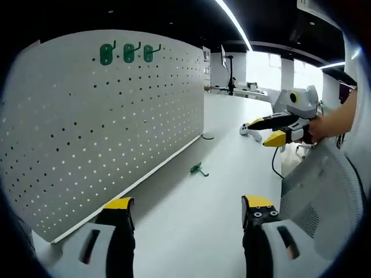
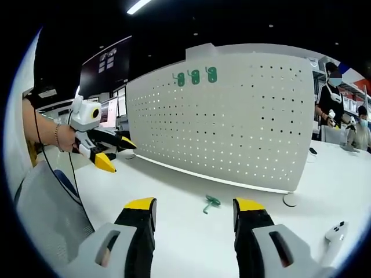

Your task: Insert the hook assembly into the mounting plate slot until the hook locks in place.

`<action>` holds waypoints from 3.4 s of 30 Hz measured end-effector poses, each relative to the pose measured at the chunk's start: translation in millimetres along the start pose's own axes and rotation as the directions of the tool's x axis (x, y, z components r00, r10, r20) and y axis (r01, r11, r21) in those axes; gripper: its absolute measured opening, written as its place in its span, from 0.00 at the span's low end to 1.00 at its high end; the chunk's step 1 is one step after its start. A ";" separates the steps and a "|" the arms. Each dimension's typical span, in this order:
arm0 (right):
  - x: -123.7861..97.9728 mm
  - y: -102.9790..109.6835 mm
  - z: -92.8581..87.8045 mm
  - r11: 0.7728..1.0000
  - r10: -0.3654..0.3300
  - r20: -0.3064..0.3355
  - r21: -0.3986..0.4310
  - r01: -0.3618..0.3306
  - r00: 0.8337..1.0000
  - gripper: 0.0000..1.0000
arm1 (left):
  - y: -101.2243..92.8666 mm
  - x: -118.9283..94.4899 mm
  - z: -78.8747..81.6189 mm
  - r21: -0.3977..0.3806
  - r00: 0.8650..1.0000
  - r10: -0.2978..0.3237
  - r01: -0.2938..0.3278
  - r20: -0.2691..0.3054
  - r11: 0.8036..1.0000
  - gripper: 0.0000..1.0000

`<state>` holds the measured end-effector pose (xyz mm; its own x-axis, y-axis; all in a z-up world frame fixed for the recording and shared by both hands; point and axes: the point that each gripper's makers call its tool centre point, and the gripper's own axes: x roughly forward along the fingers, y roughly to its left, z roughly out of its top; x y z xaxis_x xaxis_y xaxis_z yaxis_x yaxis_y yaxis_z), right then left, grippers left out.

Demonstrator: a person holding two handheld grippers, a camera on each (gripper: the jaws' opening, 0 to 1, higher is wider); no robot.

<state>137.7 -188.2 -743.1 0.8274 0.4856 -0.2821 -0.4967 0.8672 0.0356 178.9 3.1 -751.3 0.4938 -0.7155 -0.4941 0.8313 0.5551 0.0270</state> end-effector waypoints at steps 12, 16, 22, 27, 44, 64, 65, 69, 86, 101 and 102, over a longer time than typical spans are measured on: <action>2.2 2.3 -6.0 1.000 0.011 -0.028 -0.002 -0.011 1.000 0.52 | -2.8 12.1 2.0 0.060 0.998 -0.044 0.047 -0.049 0.997 0.78; 2.4 2.2 -7.5 1.000 0.010 -0.036 0.002 -0.010 0.999 0.52 | -6.2 18.1 0.7 0.088 0.995 -0.066 0.072 -0.075 0.994 0.78; 3.1 2.7 -9.0 1.000 0.014 -0.040 0.003 -0.014 0.999 0.52 | -12.2 26.3 1.5 0.114 0.989 -0.103 0.115 -0.102 0.987 0.78; 2.2 2.2 -9.3 1.000 0.010 -0.045 0.004 -0.010 0.999 0.52 | -14.3 33.5 3.9 0.129 0.985 -0.123 0.139 -0.118 0.982 0.79; 3.0 1.3 -15.0 1.000 0.009 -0.070 0.004 -0.009 0.998 0.53 | -19.9 63.4 9.1 0.219 0.963 -0.183 0.225 -0.197 0.949 0.81; 4.0 2.0 -19.8 1.000 0.015 -0.090 0.011 -0.014 0.996 0.54 | -32.5 98.2 9.7 0.324 0.911 -0.267 0.367 -0.315 0.872 0.81; 4.1 2.6 -20.4 1.000 0.017 -0.093 0.010 -0.016 0.996 0.54 | -33.2 100.1 10.5 0.331 0.909 -0.270 0.373 -0.318 0.867 0.81; 4.0 3.1 -20.2 1.000 0.018 -0.094 0.011 -0.017 0.995 0.54 | -33.6 105.1 9.7 0.345 0.899 -0.279 0.394 -0.338 0.852 0.81; 3.2 -0.1 -22.6 0.999 0.011 -0.093 0.044 -0.007 0.996 0.56 | -35.9 124.5 -1.7 0.409 0.842 -0.302 0.492 -0.447 0.768 0.81; 4.4 0.1 -24.4 0.999 0.013 -0.101 0.049 -0.008 0.995 0.55 | -40.3 147.4 -5.4 0.446 0.806 -0.318 0.554 -0.500 0.703 0.81; 4.4 0.3 -24.9 0.999 0.014 -0.103 0.051 -0.009 0.995 0.55 | -41.0 149.6 -6.0 0.447 0.802 -0.319 0.559 -0.504 0.699 0.81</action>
<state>134.7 -188.5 -768.2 0.7891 0.4835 -0.3790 -0.4897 0.8675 0.0870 217.1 -124.2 -831.5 0.0022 -0.5376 -0.8432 0.9707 -0.2013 0.1309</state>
